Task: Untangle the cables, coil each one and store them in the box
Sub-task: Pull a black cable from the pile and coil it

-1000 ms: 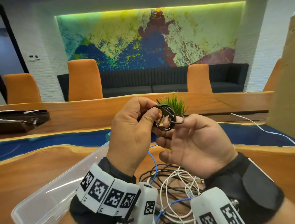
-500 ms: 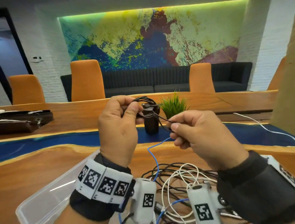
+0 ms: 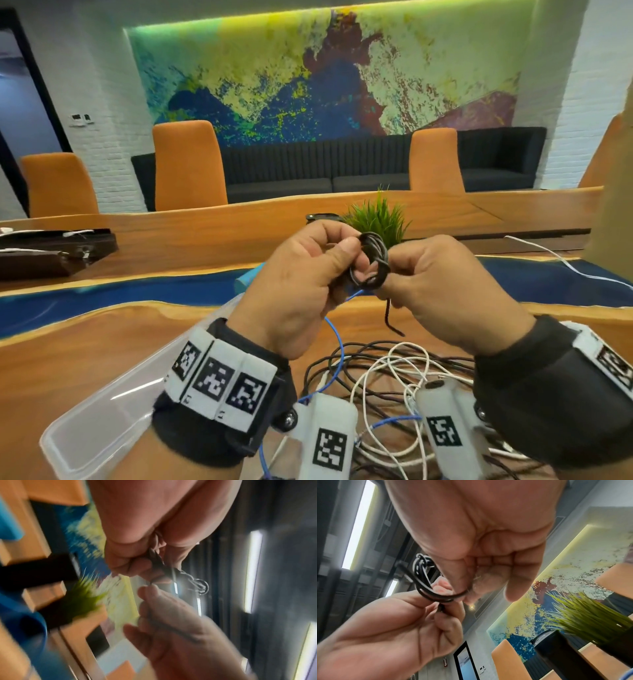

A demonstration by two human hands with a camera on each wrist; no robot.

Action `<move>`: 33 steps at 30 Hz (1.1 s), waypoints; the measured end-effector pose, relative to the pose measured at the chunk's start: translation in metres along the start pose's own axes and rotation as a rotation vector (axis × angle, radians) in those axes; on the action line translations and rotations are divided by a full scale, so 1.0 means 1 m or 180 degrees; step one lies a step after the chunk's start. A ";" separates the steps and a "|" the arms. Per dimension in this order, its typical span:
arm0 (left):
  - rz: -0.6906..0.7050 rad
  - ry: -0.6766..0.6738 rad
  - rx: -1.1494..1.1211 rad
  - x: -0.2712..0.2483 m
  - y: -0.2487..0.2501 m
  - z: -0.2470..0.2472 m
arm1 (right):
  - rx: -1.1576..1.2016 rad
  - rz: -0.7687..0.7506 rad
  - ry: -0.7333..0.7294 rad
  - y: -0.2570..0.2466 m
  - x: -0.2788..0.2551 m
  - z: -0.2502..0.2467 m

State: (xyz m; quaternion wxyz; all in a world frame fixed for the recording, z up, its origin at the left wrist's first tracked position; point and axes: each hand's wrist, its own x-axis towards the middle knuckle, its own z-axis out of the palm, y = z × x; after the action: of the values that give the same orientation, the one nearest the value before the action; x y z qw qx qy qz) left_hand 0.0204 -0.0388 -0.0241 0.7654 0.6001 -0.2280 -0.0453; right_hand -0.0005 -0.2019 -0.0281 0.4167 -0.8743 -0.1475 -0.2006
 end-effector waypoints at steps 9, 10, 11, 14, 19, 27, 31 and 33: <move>0.0160 0.0092 0.1467 -0.004 0.000 -0.001 | -0.0002 -0.0449 0.0520 0.001 0.003 0.005; 0.0130 0.0100 0.1389 -0.003 -0.001 -0.001 | 0.0040 -0.0487 0.0484 0.001 0.003 0.005; 0.0128 0.0135 0.1257 -0.003 -0.001 0.000 | 0.0121 -0.0498 0.0419 0.001 0.003 0.004; 0.0416 0.0430 0.1262 -0.001 -0.004 -0.003 | 0.0266 -0.0368 0.0304 0.003 0.004 -0.003; 0.0787 0.0591 0.1577 0.004 -0.005 -0.009 | -0.0117 -0.0856 0.0783 0.000 0.003 -0.013; 0.0186 0.0118 0.0064 0.001 -0.003 -0.005 | 0.0141 -0.1092 0.0518 0.007 0.005 -0.004; 0.0641 -0.0027 0.0455 0.001 0.002 -0.006 | 0.2091 -0.0216 -0.0488 0.003 0.002 -0.012; 0.0706 -0.0227 0.0526 0.000 0.000 -0.008 | 0.2772 0.0234 -0.0601 0.000 0.001 -0.013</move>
State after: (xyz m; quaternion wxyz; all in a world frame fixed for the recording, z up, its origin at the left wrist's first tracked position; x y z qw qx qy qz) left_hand 0.0236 -0.0320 -0.0250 0.7051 0.6302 -0.3229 0.0372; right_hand -0.0020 -0.2118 -0.0204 0.7376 -0.6364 -0.2244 -0.0241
